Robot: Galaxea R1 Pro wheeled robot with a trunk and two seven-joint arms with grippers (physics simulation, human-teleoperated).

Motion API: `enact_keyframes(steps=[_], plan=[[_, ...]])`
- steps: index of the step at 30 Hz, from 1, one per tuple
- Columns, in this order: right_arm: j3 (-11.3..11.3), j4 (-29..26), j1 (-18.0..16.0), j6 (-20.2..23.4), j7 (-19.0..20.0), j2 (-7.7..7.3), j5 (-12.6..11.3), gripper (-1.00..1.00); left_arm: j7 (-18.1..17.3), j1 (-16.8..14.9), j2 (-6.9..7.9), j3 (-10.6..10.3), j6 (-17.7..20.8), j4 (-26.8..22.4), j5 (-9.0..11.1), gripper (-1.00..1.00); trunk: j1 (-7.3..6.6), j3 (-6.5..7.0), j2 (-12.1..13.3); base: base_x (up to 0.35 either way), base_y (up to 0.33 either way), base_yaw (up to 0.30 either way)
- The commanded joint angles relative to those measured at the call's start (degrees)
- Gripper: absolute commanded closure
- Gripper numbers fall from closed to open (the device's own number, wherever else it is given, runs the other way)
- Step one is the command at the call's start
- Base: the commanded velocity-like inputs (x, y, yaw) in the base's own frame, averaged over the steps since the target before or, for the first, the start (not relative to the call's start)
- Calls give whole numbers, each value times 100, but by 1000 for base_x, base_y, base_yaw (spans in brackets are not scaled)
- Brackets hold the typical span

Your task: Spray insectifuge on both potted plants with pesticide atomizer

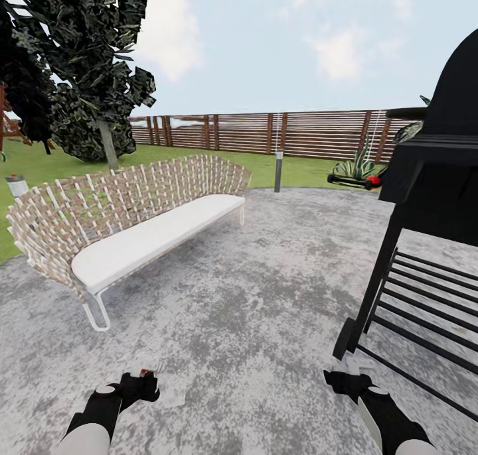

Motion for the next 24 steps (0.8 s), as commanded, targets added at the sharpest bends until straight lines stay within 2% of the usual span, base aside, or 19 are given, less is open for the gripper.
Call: enact_keyframes(steps=[1,12,24], plan=[[-48,-12,-2,28,49,5,60,-100,-40,-10,-8,48,-9,-14,-34,100,-1,-9,-3,12,0,54],[-52,-12,-3,25,49,5,60,-100,-42,-10,-10,48,-9,-13,-34,100,-1,-66,-3,2,0,169],[-50,-12,-2,25,49,5,55,-100,-49,-10,-12,48,0,-13,-34,100,-1,-71,-3,169,0,14]])
